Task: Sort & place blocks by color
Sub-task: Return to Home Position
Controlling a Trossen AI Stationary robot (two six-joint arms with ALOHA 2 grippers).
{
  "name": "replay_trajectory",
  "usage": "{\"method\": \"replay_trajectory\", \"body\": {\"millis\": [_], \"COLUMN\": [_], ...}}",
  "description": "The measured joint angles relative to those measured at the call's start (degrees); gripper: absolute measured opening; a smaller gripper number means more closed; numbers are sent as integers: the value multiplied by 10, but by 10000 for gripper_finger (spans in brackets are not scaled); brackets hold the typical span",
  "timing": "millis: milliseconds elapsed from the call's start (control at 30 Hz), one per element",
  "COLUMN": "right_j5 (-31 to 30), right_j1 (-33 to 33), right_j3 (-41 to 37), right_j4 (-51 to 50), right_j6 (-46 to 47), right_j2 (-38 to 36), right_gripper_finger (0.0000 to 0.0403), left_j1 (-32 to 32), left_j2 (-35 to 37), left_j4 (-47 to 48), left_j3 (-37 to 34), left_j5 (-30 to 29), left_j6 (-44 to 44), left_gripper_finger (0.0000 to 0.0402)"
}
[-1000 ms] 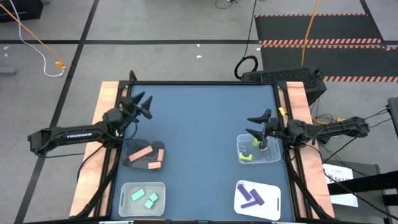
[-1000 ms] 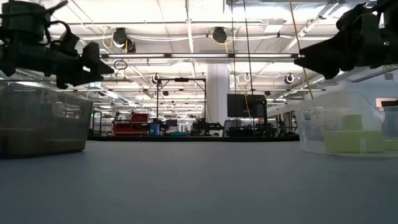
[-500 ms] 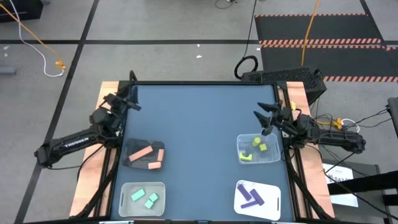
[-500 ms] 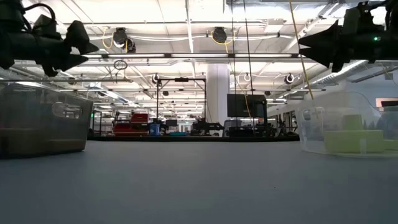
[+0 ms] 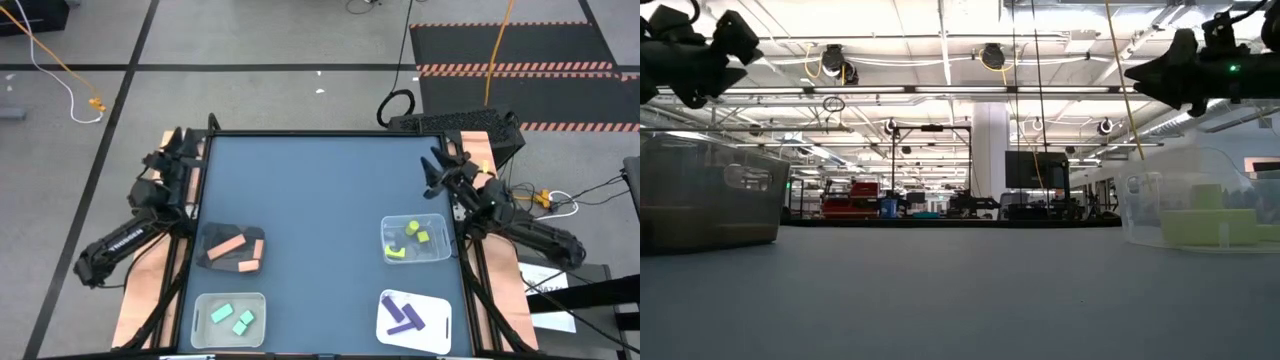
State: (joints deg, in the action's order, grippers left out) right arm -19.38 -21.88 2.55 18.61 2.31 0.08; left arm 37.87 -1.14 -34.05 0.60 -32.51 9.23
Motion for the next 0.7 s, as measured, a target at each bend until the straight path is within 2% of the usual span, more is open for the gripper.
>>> {"method": "replay_trajectory", "body": {"millis": [533,700], "right_j5": [0,0], "right_j1": [-265,-326], "right_j3": [0,0], "right_j4": [0,0], "right_j6": [0,0], "right_j2": [0,0], "right_gripper_finger": [228,228], "left_j1": [71,85], "left_j2": [10,10], "left_j4": [-17,-17], "left_j3": [0,0], "left_j5": [-5,-5], "left_j6": [0,0], "left_gripper_finger": [255,255]}}
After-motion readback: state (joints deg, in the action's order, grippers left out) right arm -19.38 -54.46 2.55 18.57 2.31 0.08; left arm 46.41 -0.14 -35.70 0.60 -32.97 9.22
